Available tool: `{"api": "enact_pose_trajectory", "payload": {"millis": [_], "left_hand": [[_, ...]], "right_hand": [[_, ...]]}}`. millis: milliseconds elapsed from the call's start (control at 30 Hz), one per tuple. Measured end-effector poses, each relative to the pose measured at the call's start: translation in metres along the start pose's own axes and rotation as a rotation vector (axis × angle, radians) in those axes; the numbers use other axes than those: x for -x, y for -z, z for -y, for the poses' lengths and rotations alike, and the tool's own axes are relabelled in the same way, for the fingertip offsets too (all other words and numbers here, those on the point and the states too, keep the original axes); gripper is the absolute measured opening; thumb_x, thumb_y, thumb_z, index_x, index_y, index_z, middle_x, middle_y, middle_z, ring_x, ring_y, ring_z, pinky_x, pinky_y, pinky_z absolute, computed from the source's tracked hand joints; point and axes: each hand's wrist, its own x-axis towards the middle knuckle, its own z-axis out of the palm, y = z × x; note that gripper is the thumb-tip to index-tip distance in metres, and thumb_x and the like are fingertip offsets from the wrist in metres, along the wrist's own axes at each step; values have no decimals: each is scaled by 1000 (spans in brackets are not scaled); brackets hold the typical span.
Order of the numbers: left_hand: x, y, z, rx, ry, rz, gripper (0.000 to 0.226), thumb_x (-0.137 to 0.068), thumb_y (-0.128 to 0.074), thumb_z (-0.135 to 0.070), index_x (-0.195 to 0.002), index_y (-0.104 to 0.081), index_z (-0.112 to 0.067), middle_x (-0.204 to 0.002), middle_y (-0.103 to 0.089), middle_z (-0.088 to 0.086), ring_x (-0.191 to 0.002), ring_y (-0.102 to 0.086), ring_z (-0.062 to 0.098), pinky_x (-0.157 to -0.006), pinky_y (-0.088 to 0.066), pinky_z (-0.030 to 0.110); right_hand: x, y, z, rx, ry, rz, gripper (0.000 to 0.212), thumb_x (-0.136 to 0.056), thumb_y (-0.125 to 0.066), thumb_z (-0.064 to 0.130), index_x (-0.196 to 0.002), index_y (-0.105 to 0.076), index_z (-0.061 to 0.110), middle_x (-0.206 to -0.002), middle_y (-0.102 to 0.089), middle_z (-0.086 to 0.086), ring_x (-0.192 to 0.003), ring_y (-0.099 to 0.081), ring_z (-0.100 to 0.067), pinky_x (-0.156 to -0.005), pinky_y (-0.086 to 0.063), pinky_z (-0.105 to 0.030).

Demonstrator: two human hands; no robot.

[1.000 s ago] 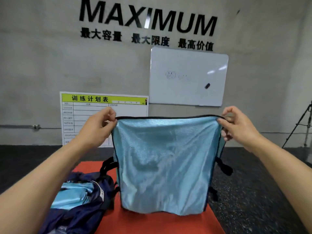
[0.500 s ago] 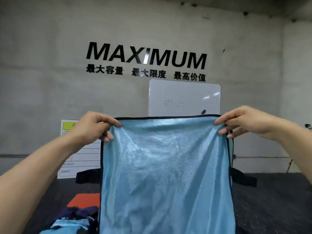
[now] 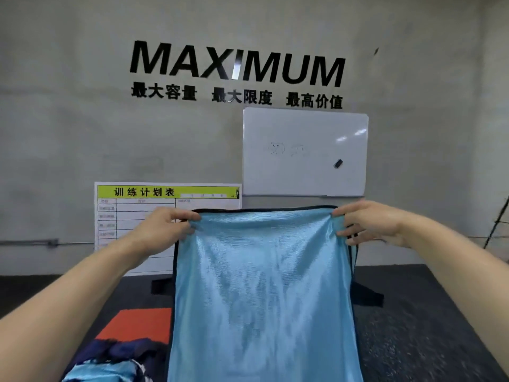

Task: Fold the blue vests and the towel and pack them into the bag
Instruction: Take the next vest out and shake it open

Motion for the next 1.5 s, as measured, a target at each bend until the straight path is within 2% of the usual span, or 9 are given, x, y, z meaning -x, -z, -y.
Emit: {"api": "enact_pose_trajectory", "payload": {"millis": [300, 467, 633, 800, 900, 1000, 1100, 1333, 1500], "left_hand": [[-97, -46, 53, -85, 50, -27, 50, -98, -57, -8, -147, -52, -17, -147, -54, 0, -127, -51, 13, -101, -35, 23], [-148, -37, 42, -42, -52, -162, 49, -98, -55, -5, -144, -52, -23, -136, -56, -8, -120, -53, 8, -83, -38, 3], [-151, -34, 60, -35, -96, -169, 51, -96, -58, -1, -142, -57, -21, -139, -58, -8, -127, -54, 10, -113, -38, 28], [-96, -60, 98, -10, -123, -106, 44, -98, -55, 4, -137, -60, -15, -136, -59, -5, -125, -52, 7, -109, -35, 23], [-49, -83, 141, -10, -122, 13, 45, -96, -60, 1, -125, -66, -32, -133, -64, -7, -126, -56, 8, -113, -38, 27], [6, -99, 180, -79, -148, 102, 44, -83, -65, -29, -114, -66, -61, -127, -65, -26, -124, -56, -2, -110, -37, 15], [66, -116, 206, -60, -102, 200, 47, -78, -58, -41, -122, -62, -57, -129, -62, -29, -126, -54, -4, -108, -33, 9], [211, -147, 267, -51, 28, 351, 34, -89, -69, -12, -107, -78, -39, -114, -74, -14, -111, -67, 4, -101, -46, 18], [271, -160, 291, -109, 131, 485, 36, -81, -63, -28, -103, -73, -54, -108, -74, -21, -106, -69, 2, -100, -48, 22]], "right_hand": [[-136, -55, -39, 29, 46, -30, 45, -103, -49, 16, -146, -48, 28, -132, -59, 3, -119, -58, -17, -99, -52, -36], [-174, -54, -24, -26, 310, -248, 51, -105, -50, 22, -155, -41, 28, -144, -44, 14, -131, -44, -8, -113, -36, -30], [-178, -53, -40, 12, 454, -298, 48, -107, -50, 27, -154, -41, 25, -142, -46, 14, -127, -45, -3, -104, -33, -21], [-150, -76, -103, 45, 456, -248, 41, -106, -52, 26, -146, -54, 18, -140, -53, 10, -129, -49, -4, -99, -34, -6], [-114, -98, -162, 120, 421, -171, 37, -105, -53, 25, -141, -58, 19, -140, -57, 10, -127, -52, -2, -93, -30, 5], [-69, -121, -221, 208, 402, -102, 32, -104, -55, 28, -134, -61, 35, -138, -59, 17, -129, -52, 2, -105, -33, -7], [-21, -143, -266, 185, 371, -29, 32, -103, -58, 19, -124, -64, 42, -127, -64, 26, -124, -56, 4, -105, -38, -11], [90, -177, -343, 198, 154, 168, 27, -99, -66, 17, -107, -78, 39, -112, -72, 28, -111, -65, 6, -100, -44, -14], [131, -198, -382, 330, 25, 428, 21, -97, -68, 31, -105, -75, 49, -110, -69, 36, -111, -61, 12, -105, -46, -22]]}}
